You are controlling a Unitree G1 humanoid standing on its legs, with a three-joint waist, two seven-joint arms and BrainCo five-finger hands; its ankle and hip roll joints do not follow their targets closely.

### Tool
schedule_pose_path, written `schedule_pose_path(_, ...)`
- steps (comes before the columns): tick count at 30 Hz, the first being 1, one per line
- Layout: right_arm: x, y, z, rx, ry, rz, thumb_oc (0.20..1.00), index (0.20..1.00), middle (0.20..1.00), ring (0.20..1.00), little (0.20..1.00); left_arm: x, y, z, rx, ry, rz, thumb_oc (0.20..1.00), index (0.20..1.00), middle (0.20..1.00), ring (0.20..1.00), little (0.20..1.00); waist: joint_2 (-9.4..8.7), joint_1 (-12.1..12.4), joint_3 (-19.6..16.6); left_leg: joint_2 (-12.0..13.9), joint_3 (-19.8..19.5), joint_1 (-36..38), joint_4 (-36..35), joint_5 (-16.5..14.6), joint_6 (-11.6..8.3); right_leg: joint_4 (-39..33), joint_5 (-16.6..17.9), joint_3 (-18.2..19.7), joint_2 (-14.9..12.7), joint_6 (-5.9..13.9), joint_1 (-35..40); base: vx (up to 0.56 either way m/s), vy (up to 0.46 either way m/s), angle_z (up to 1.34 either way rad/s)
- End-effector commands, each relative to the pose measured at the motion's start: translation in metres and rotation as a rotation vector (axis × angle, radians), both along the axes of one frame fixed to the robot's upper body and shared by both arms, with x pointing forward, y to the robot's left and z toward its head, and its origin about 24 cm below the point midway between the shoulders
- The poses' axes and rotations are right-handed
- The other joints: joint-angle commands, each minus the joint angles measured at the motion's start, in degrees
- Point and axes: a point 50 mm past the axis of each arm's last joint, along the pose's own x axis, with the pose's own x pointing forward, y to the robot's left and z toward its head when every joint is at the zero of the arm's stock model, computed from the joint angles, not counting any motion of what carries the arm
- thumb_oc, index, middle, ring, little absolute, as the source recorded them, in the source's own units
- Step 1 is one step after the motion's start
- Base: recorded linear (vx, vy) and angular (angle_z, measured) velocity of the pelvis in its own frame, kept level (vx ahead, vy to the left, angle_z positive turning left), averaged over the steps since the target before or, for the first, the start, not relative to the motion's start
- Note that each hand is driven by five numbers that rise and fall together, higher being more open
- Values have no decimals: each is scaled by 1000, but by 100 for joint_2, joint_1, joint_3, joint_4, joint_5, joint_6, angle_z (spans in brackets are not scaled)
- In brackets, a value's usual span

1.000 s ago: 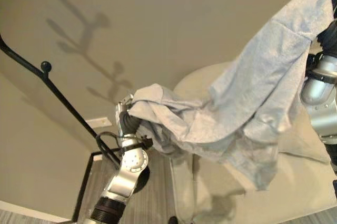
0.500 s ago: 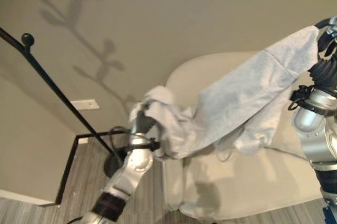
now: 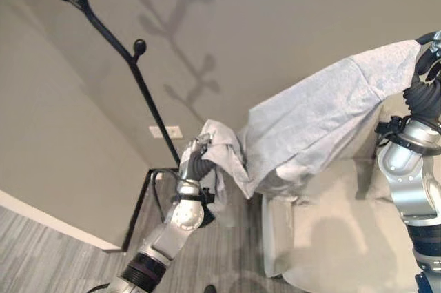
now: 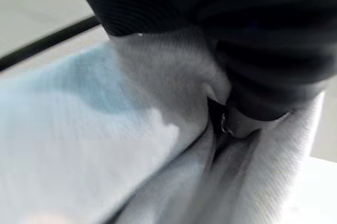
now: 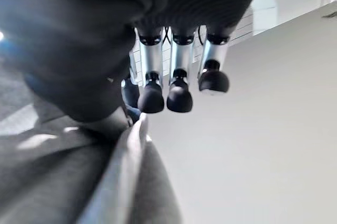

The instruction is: Hang the clothes on the sofa on the clothes rack.

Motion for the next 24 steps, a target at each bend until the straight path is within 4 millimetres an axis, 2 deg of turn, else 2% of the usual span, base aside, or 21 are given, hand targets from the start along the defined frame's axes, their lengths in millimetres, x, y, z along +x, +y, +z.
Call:
schedule_pose_path(1, -4, -2, 35, -68, -153, -41, 200, 200, 200, 200, 200, -2, 31, 38, 130, -170, 41, 200, 200, 200, 200, 200, -166, -50, -67, 15, 117, 830, -995, -110, 14, 34, 46, -144, 1580, -814, -64, 31, 155, -2)
schedule_pose_path(4, -14, -15, 28, -77, -144, -98, 200, 200, 200, 200, 200, -1, 27, 33, 136, -140, 27, 200, 200, 200, 200, 200, -211, -170, -137, -156, -9, 950, -1269, 14, 67, 137, -58, 321, 2119, -945, -99, 37, 93, 17)
schedule_pose_path(5, -14, -15, 28, -77, -143, -99, 200, 200, 200, 200, 200, -1, 27, 33, 136, -139, 25, 200, 200, 200, 200, 200, -204, -164, -158, -151, -29, 983, -1301, -23, 67, 138, -105, 324, 2127, -944, -80, 30, 40, 24)
schedule_pose_path(6, -17, -16, 26, -80, -146, -103, 200, 200, 200, 200, 200, 1, 24, 32, 132, -136, 18, 200, 200, 200, 200, 200, -222, -223, -129, -188, -62, 1007, -1305, -25, 77, 189, -109, 412, 2269, -983, -161, 58, 29, 52)
schedule_pose_path(8, -22, -17, 13, -51, -105, -88, 200, 200, 200, 200, 200, -1, 22, 29, 108, -128, 25, 200, 200, 200, 200, 200, -297, -284, -117, -302, -152, 1029, -1281, 6, 101, 19, -30, 492, 2278, -1089, -47, 56, -16, 57)
schedule_pose_path(10, -23, -12, 5, -39, -73, -47, 200, 200, 200, 200, 200, -5, 25, 27, 80, -120, 40, 200, 200, 200, 200, 200, -315, -273, -64, -329, -142, 1016, -1028, -167, 116, -93, 33, 509, 2251, -1075, -28, 85, -61, 19)
schedule_pose_path(11, -24, -6, -1, -25, -56, -5, 200, 200, 200, 200, 200, -9, 23, 26, 67, -119, 34, 200, 200, 200, 200, 200, -344, -255, 22, -396, -133, 881, -438, -390, 115, -216, 81, 533, 2208, -1124, 64, 69, -31, -2)
schedule_pose_path(13, -25, -6, -2, -24, -54, -5, 200, 200, 200, 200, 200, -9, 23, 26, 68, -117, 34, 200, 200, 200, 200, 200, -321, -262, 21, -374, -155, 861, -293, -544, 120, -250, 40, 524, 2229, -1122, 128, 74, 6, -2)
schedule_pose_path(15, -22, -2, -12, -5, -3, 32, 200, 200, 200, 200, 200, -13, 21, 19, 25, -88, 34, 200, 200, 200, 200, 200, -326, -216, 168, -454, -120, 371, 818, -774, 23, -350, 14, 506, 2111, -1188, 303, 55, 33, 12)
schedule_pose_path(17, -20, -1, -18, -2, 32, 45, 200, 200, 200, 200, 200, -13, 20, 18, 0, -80, 38, 200, 200, 200, 200, 200, -280, -208, 186, -376, -114, 150, 1119, -742, -25, -396, -33, 497, 2043, -1187, 377, 46, 69, 17)
schedule_pose_path(18, -20, 0, -19, -9, 43, 46, 200, 200, 200, 200, 200, -14, 19, 18, -3, -84, 33, 200, 200, 200, 200, 200, -273, -231, 179, -256, -84, 65, 1127, -753, -40, -402, -59, 497, 1994, -1170, 386, 67, 99, 12)
schedule_pose_path(20, -19, 0, -22, -12, 59, 57, 200, 200, 200, 200, 200, -15, 18, 18, 11, -89, 18, 200, 200, 200, 200, 200, -283, -236, 128, 47, -81, 32, 902, -722, -30, -387, -131, 499, 1879, -1130, 382, 87, 104, 10)
schedule_pose_path(22, -19, 0, -23, -4, 58, 64, 200, 200, 200, 200, 200, -15, 17, 18, 9, -84, 13, 200, 200, 200, 200, 200, -302, -218, 99, 137, -98, 84, 710, -648, -31, -377, -151, 495, 1834, -1122, 360, 93, 102, 4)
schedule_pose_path(23, -17, 0, -26, 4, 64, 65, 200, 200, 200, 200, 200, -13, 15, 17, -3, -79, 12, 200, 200, 200, 200, 200, -326, -180, 69, 491, -396, 120, 240, -294, -137, -370, -221, 556, 1722, -1093, 333, 154, 216, 2)
schedule_pose_path(24, -15, 0, -28, 12, 66, 68, 200, 200, 200, 200, 200, -12, 13, 18, -11, -84, 8, 200, 200, 200, 200, 200, -324, -176, 64, 678, -546, 115, -20, -82, -203, -365, -262, 598, 1678, -1085, 324, 175, 301, 3)
